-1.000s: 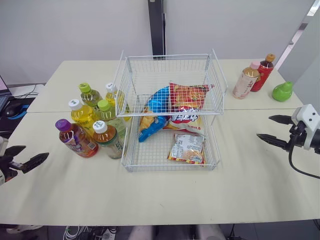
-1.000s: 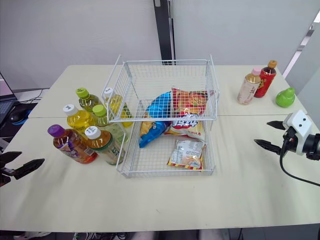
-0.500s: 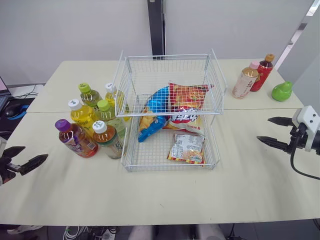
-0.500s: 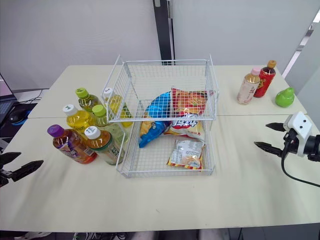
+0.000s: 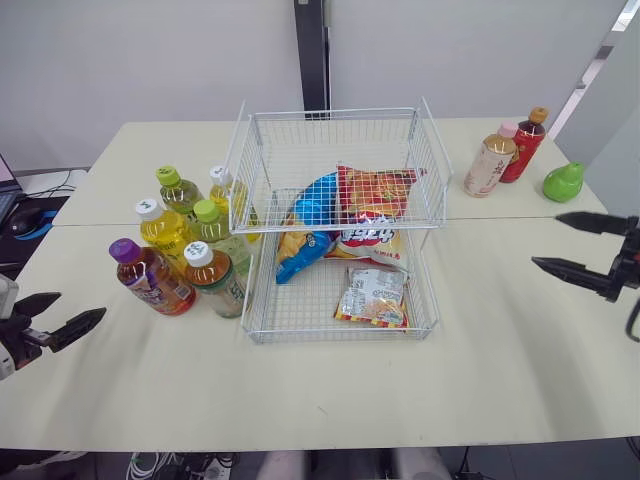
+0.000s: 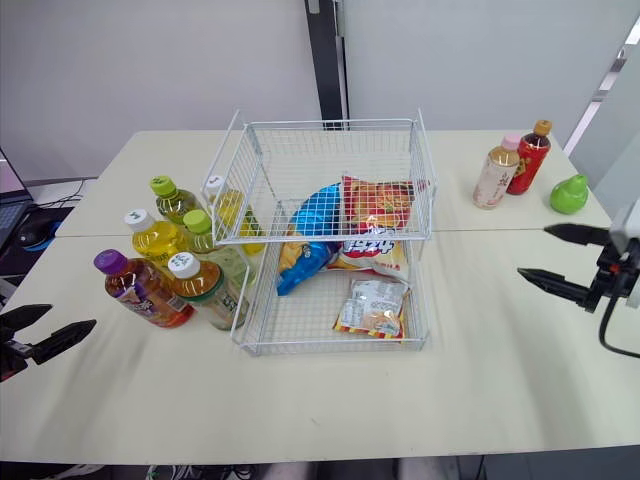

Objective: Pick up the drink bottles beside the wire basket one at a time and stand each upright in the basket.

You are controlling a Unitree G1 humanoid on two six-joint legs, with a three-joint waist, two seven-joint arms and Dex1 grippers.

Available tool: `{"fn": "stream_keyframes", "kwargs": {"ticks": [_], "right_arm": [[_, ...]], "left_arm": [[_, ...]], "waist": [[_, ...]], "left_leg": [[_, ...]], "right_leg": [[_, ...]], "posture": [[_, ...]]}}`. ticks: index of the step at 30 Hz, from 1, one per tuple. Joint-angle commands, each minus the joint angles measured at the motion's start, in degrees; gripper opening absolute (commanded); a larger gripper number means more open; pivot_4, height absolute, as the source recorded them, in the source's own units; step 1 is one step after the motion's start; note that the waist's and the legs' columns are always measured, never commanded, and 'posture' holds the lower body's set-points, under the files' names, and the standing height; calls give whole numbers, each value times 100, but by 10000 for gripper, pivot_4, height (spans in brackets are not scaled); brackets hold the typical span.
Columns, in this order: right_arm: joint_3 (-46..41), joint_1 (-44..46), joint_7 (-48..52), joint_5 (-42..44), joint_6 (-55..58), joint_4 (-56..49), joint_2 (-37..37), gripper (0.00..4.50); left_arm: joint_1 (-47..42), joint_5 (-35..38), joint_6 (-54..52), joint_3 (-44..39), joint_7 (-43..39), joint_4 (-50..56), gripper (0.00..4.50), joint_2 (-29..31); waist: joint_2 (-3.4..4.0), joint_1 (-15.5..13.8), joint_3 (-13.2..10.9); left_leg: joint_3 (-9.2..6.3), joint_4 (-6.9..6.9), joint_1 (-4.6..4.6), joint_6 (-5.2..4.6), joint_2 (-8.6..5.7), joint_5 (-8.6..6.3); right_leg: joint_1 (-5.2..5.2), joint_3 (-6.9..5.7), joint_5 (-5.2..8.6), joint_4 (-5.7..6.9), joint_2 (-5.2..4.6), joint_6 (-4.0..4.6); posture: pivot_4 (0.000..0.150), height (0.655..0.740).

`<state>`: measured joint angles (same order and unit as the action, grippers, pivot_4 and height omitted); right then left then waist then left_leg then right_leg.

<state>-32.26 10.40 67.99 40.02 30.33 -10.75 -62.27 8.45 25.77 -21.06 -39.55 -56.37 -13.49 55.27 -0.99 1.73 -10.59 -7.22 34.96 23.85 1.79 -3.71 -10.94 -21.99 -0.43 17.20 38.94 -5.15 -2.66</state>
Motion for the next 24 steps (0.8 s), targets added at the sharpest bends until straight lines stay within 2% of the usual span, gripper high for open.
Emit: {"fn": "stream_keyframes", "kwargs": {"ticks": [1, 4, 5, 9, 13, 19, 24], "right_arm": [[-674, 342, -238, 1135, 857, -839, -321, 45000], [-460, 892, -476, 1924, 1229, -1257, -492, 45000], [-143, 1217, -544, 2045, 1215, -1362, -470, 45000], [1285, 2452, -581, 2056, 1097, -1551, -3, 45000], [2174, 3209, -384, 1833, 978, -1316, 648, 45000], [2755, 3556, -60, 1446, 793, -976, 1228, 45000], [2761, 3438, 28, 1216, 694, -877, 1367, 45000]], "left_arm": [[-97, 59, -64, -107, 11, 6, 44753, 100], [-211, 61, -117, -49, 18, 7, 44753, 112], [-240, 64, -133, -53, 30, 8, 44753, 100], [-39, 130, -240, -211, 64, 284, 44753, -28], [547, 283, -451, -659, 98, 836, 44753, -225], [1331, 741, -1035, -1371, 121, 1883, 44753, -556], [969, 1576, -1932, -1699, 549, 2529, 44753, -538]], "waist": [[0, -2, 0], [-3, -4, 2], [-3, 3, 2], [-13, 40, 4], [-18, 41, 4], [-23, -15, 5], [-26, -113, 5]], "left_leg": [[1, 0, 0, 0, 0, 0], [0, 0, 0, 1, 4, -1], [1, 0, 2, 1, 5, -1], [19, 0, 0, 5, 26, -3], [22, -2, 10, 14, 29, -9], [17, -2, 10, 23, 30, -15], [9, 2, 9, 25, 28, -14]], "right_leg": [[-1, 1, 0, 0, 0, 0], [-1, -2, 1, -2, 0, 3], [-2, -1, 0, -2, 0, 5], [-11, 3, 1, -5, -6, 6], [-26, 1, -11, -6, -6, 29], [-26, -6, -12, -7, -4, 28], [-22, -12, -12, -6, -3, 28]], "posture": [[1500, 7400], [1500, 7400], [1500, 7400], [1500, 7400], [1500, 7400], [1500, 7400], [1500, 7400]]}}
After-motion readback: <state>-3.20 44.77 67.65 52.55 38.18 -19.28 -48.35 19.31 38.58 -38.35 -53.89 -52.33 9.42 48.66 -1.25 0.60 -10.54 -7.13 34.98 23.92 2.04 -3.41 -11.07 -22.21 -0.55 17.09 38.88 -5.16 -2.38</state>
